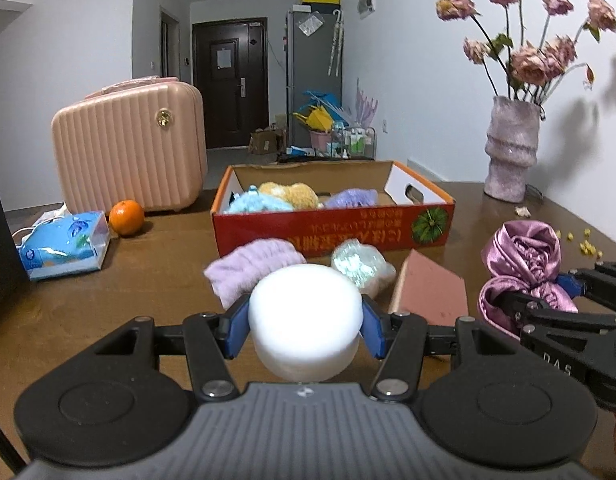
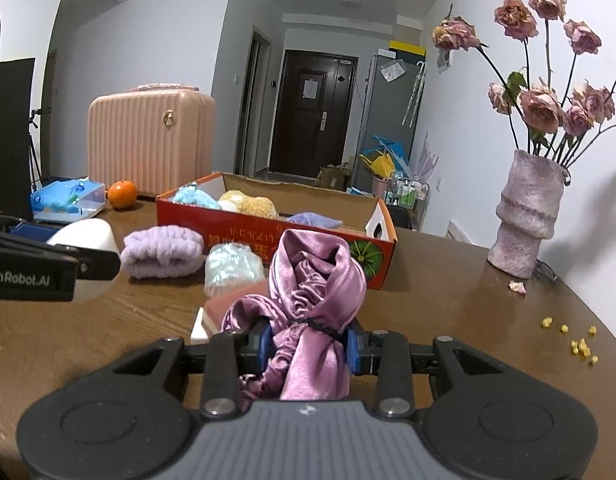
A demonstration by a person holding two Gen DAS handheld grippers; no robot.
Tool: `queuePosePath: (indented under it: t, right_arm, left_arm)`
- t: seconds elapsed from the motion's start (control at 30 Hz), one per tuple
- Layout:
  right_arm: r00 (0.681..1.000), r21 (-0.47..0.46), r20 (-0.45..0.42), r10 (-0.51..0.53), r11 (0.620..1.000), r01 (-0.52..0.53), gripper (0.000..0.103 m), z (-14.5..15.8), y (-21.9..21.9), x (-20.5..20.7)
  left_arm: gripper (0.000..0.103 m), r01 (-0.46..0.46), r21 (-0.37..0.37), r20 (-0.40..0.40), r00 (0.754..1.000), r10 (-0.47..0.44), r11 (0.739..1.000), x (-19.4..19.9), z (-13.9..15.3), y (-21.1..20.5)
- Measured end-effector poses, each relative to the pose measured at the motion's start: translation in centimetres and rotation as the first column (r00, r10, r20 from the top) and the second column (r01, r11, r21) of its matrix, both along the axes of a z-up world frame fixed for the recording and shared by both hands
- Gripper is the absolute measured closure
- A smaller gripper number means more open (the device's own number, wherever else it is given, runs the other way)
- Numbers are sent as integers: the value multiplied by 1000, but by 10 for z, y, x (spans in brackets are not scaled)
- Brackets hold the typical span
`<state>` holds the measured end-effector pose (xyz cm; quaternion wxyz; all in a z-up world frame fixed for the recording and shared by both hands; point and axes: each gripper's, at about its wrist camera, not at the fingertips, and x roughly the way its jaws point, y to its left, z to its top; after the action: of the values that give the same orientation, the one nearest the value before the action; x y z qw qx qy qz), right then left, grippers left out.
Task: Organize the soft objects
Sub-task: 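Carry the foam puck in the left gripper to the box while the right carries the scrunchie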
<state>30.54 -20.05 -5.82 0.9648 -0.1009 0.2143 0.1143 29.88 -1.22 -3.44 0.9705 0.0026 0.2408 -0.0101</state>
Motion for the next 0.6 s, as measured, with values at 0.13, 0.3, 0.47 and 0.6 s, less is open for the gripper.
queuePosePath:
  t: [0.13,0.3,0.47,0.6]
  right_arm:
    - [1000,2,12,4,1000,-4,69,5,6,10]
    - [1000,20,27,10,1000,-11,69,11,12,23]
    - [999,46,48,15,999,-17,69,19,18,39]
    - [998,63,62,17,998,-21,69,24,21,52]
  left_arm:
    - [46,-15,-18,25,1000,15,1000,10,9,7]
    - [46,-35,-40,47,998,37,999,26,18,13]
    - [46,-53,-68,65,996,57,996,41,27,18]
    - [46,-64,-80,78,994,71,995,53,32,22]
